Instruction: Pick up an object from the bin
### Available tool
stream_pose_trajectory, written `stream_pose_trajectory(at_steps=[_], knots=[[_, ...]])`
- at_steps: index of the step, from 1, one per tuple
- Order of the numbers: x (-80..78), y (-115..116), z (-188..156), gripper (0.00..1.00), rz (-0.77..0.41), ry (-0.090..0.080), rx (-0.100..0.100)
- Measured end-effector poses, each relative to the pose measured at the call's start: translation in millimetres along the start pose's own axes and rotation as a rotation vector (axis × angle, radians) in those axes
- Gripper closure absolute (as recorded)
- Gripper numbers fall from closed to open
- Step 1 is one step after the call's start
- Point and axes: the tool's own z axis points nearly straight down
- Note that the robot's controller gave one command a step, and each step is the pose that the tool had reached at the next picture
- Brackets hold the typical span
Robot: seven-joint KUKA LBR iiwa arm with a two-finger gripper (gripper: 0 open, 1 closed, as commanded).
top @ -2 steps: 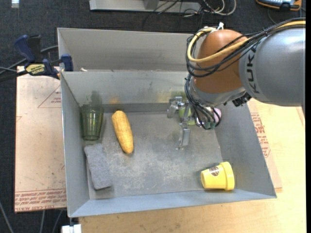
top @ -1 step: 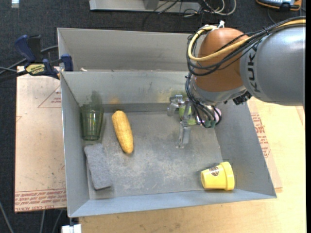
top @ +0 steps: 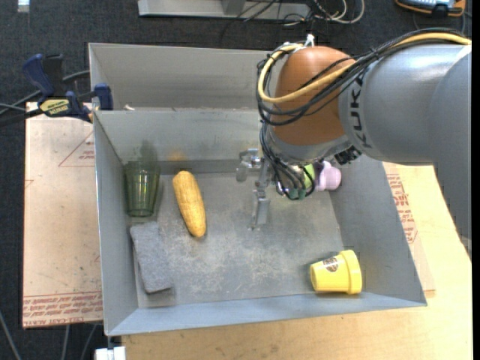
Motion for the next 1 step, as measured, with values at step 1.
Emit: stream_pose_trajectory(at_steps=[1], knots=[[-10.7, 24.9, -11.7, 0.0, 0.0, 0.003, -0.008]])
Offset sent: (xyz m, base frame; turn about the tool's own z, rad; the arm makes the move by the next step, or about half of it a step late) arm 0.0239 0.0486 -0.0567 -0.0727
